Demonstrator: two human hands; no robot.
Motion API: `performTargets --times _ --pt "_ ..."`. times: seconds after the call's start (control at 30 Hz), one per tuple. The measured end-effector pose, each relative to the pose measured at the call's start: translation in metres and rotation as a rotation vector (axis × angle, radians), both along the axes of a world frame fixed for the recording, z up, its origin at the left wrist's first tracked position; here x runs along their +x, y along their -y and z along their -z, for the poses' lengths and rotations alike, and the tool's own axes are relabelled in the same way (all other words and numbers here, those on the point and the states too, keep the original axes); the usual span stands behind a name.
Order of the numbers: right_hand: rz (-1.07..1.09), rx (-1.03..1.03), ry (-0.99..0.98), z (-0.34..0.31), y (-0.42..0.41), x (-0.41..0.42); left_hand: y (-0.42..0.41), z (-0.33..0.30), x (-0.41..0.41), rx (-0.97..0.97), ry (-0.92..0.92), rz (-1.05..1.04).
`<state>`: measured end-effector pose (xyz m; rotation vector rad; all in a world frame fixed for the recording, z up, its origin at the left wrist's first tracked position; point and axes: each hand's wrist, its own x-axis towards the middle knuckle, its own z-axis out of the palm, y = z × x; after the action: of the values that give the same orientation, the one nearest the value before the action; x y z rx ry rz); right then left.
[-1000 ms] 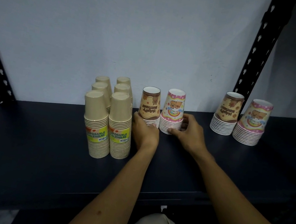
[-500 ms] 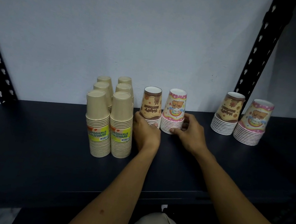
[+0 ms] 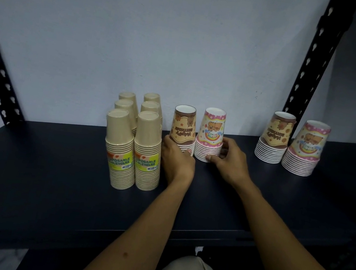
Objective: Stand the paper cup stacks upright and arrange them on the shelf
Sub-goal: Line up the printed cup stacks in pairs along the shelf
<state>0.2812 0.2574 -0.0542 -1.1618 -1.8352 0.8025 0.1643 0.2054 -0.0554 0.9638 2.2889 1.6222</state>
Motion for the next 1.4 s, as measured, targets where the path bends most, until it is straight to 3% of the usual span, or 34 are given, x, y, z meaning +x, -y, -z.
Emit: performTargets --times 0.67,0.93,1.07,1.23,1.4 --pt "-0.001 0.005 -0.001 0.0 0.003 0.002 0.001 0.003 0.0 -0.018 -0.05 0.002" --pt "0.049 -0.006 0.044 0.001 0.008 0.005 0.014 -0.001 0.005 -0.169 -0.115 0.046" --pt "0.103 0.031 0.147 0.004 0.014 0.01 0.026 0.0 0.009 -0.173 -0.134 0.074" --pt "0.148 0.085 0.422 0.008 0.029 0.019 0.047 0.001 0.016 -0.221 -0.19 0.126" --pt "0.091 0.137 0.55 0.009 0.051 0.029 0.064 0.001 0.018 -0.295 -0.35 0.247"
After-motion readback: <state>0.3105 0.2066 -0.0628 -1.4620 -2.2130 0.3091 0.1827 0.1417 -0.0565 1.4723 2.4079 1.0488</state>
